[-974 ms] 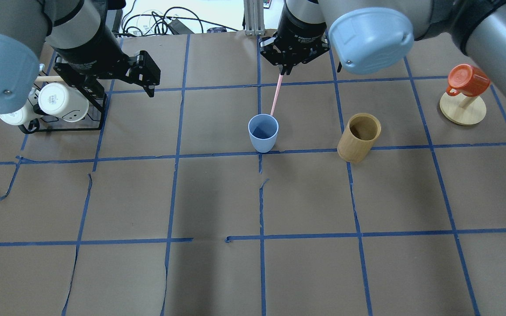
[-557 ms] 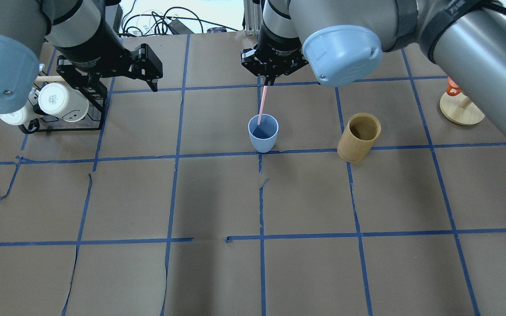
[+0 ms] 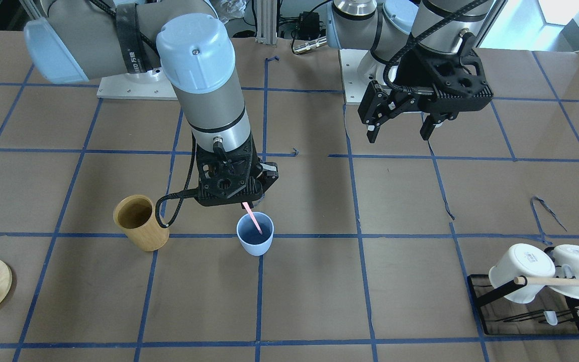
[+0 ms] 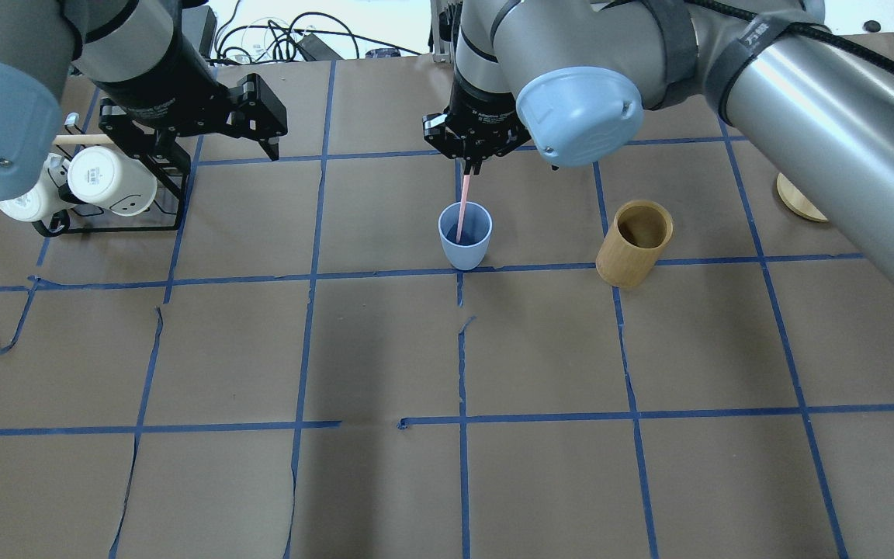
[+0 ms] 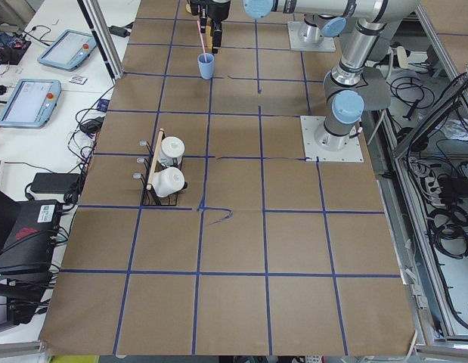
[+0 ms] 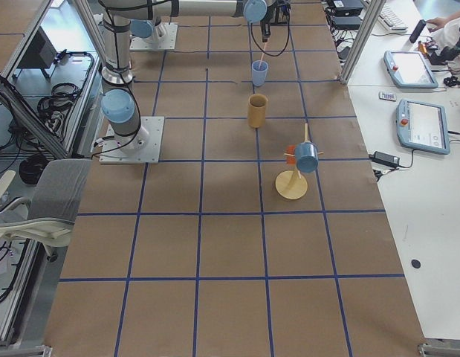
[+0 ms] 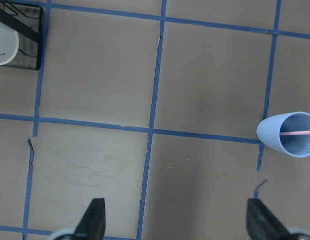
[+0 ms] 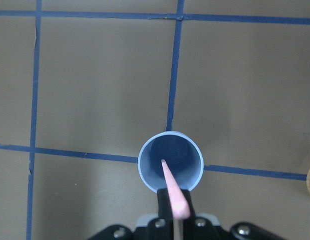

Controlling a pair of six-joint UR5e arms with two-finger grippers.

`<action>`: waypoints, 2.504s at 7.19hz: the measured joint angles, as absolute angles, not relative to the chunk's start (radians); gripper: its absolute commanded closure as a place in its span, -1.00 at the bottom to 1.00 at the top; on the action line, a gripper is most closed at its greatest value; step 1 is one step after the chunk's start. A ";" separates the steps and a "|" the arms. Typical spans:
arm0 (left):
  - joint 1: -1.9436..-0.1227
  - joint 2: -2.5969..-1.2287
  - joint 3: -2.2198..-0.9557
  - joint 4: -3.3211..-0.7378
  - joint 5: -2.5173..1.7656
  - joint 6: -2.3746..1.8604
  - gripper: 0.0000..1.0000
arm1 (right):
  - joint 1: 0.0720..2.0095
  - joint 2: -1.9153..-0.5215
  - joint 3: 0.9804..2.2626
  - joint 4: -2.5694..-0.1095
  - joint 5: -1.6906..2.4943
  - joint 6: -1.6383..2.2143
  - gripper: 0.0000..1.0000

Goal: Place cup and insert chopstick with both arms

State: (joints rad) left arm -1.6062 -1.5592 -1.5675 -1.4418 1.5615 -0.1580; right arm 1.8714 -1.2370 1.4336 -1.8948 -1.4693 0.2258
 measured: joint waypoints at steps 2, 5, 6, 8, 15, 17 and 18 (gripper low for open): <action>-1.606 -1.559 -1.568 -1.442 1.562 -0.158 -1.00 | 1.871 -1.225 1.444 -1.896 -1.466 0.222 0.73; -1.606 -1.556 -1.568 -1.442 1.562 -0.158 -1.00 | 1.871 -1.225 1.440 -1.895 -1.460 0.227 0.23; -1.606 -1.555 -1.569 -1.442 1.562 -0.158 -1.00 | 1.871 -1.227 1.437 -1.895 -1.459 0.229 -0.01; -1.606 -1.555 -1.569 -1.442 1.562 -0.158 -1.00 | 1.867 -1.236 1.430 -1.894 -1.465 0.219 -0.30; -1.606 -1.555 -1.569 -1.442 1.562 -0.157 -1.00 | 1.630 -1.317 1.322 -1.624 -1.505 -0.109 -1.00; -1.606 -1.554 -1.569 -1.442 1.562 -0.156 -1.00 | 1.588 -1.382 1.329 -1.509 -1.596 -0.184 -1.00; -1.606 -1.554 -1.569 -1.442 1.562 -0.156 -1.00 | 1.563 -1.391 1.336 -1.479 -1.579 -0.186 -1.00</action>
State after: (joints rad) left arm -1.6061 -1.5541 -1.5693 -1.4419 1.5616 -0.1564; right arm 1.5631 -1.3913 1.3362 -1.4793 -1.5792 -0.1861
